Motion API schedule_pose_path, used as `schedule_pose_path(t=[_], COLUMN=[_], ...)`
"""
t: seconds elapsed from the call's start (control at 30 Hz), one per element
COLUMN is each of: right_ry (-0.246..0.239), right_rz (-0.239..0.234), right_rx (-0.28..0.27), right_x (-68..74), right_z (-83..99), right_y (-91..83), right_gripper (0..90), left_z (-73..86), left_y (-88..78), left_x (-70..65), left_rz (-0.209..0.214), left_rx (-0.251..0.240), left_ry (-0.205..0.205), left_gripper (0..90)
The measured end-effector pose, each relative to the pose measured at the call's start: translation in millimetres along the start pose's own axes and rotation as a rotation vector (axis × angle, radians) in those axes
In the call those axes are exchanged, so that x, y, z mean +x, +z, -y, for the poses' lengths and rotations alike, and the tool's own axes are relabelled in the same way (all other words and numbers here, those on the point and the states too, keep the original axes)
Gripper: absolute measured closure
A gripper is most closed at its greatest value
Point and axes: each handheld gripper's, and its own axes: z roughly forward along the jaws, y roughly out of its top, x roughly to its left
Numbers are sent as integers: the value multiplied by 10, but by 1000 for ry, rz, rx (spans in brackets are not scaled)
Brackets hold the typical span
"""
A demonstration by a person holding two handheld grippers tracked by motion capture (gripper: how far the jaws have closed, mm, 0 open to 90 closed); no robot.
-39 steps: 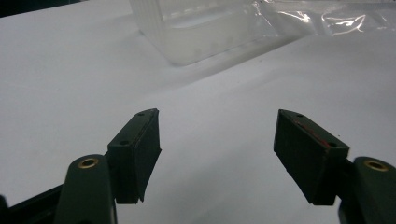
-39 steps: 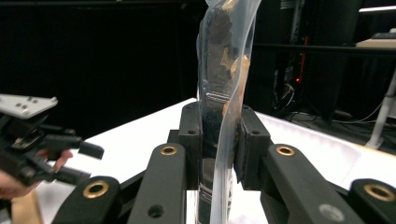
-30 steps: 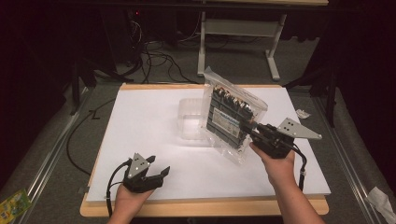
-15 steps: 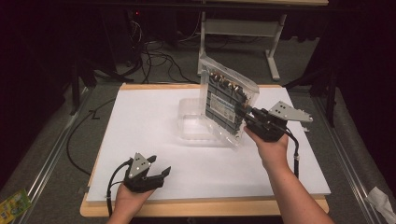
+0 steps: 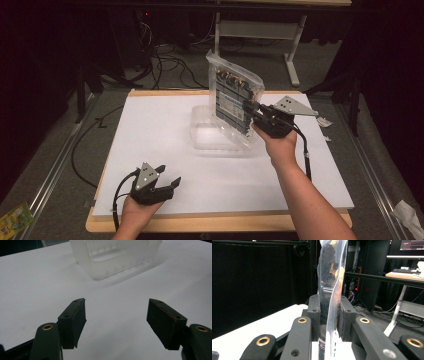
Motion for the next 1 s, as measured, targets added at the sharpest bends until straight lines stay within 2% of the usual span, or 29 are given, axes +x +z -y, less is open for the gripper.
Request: schedule_pose_path(t=[0.17, 0.37, 0.63, 0.77, 1.0], right_ry=[2, 8, -14, -26, -16], right_rz=[20, 9, -4, -4, -1], right_rx=[10, 12, 27, 36, 41], right_x=[-32, -44, -25, -23, -8], right_z=[34, 67, 87, 110, 158], right_y=[146, 336, 576, 668, 777], right_gripper=[766, 766, 766, 766, 766], left_z=[-2, -3, 0, 0, -1], left_y=[-2, -1, 13, 19, 25], left_x=[5, 8, 12, 9, 4], left_rz=[4, 9, 18, 21, 24], left_rx=[4, 2, 8, 7, 6], left_ry=[6, 2, 5, 6, 9], left_gripper=[320, 320, 321, 321, 321])
